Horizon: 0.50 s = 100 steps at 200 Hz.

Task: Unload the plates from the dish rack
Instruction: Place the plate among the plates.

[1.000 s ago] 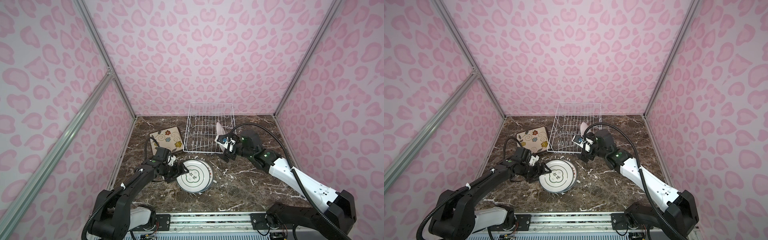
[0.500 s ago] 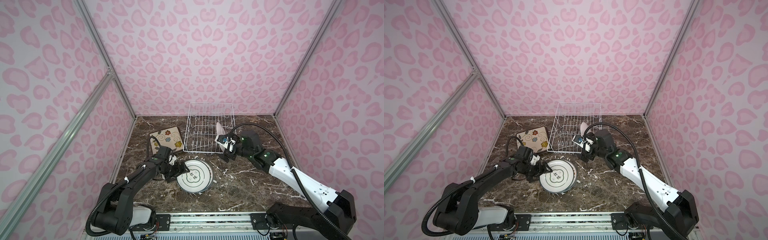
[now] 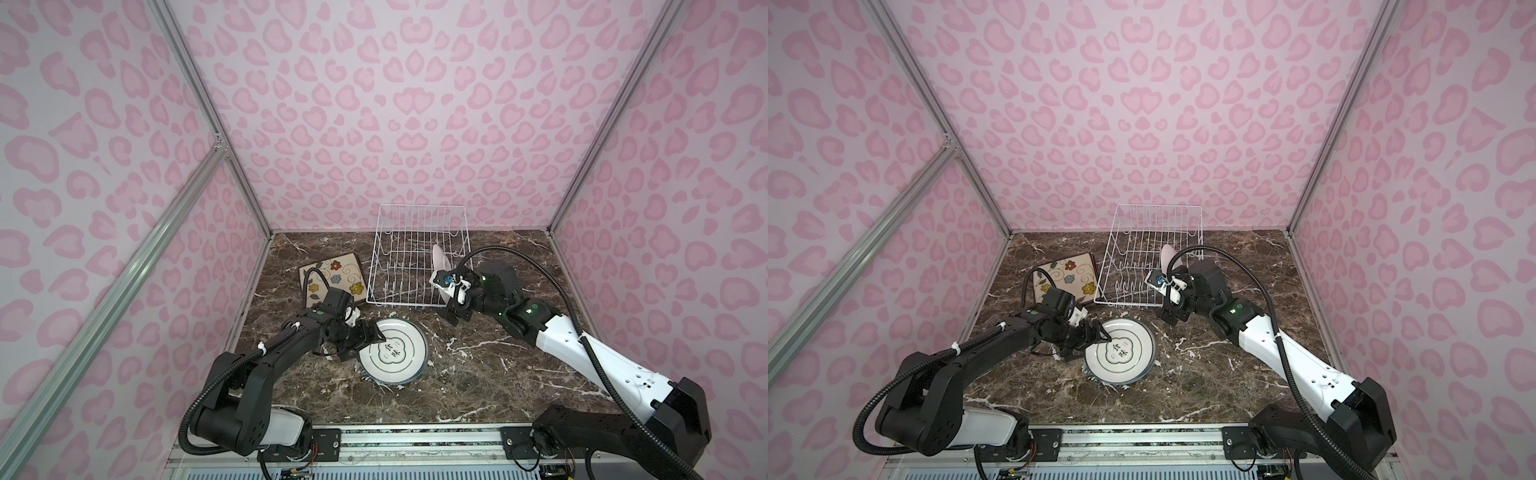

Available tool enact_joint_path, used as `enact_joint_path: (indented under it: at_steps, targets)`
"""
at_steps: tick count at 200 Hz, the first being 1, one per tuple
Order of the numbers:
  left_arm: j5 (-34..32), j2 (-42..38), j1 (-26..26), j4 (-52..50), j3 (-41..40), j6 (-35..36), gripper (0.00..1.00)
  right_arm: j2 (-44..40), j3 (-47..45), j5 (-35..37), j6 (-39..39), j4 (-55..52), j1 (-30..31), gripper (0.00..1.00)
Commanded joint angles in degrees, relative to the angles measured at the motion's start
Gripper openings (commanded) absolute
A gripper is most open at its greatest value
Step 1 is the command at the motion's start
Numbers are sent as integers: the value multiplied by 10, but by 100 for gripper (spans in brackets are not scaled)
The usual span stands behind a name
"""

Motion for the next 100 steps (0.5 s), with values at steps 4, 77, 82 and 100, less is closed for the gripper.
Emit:
enact_joint_path:
  at_steps: [4,77,82,100]
  targets:
    - [-10,6,-1,-19,15,17,92,1,2,8,4,6,0,99]
    - [-51,-2,-1,-79,43,40,94,-1,-1,8,4,11,0,99]
    - [-55,-3,-1,-84,46,43,93,-1,-2,8,4,11,0,99]
    - [-74,-13,-1,-101,59,50,94,-2,-2,8,7,16,0,99]
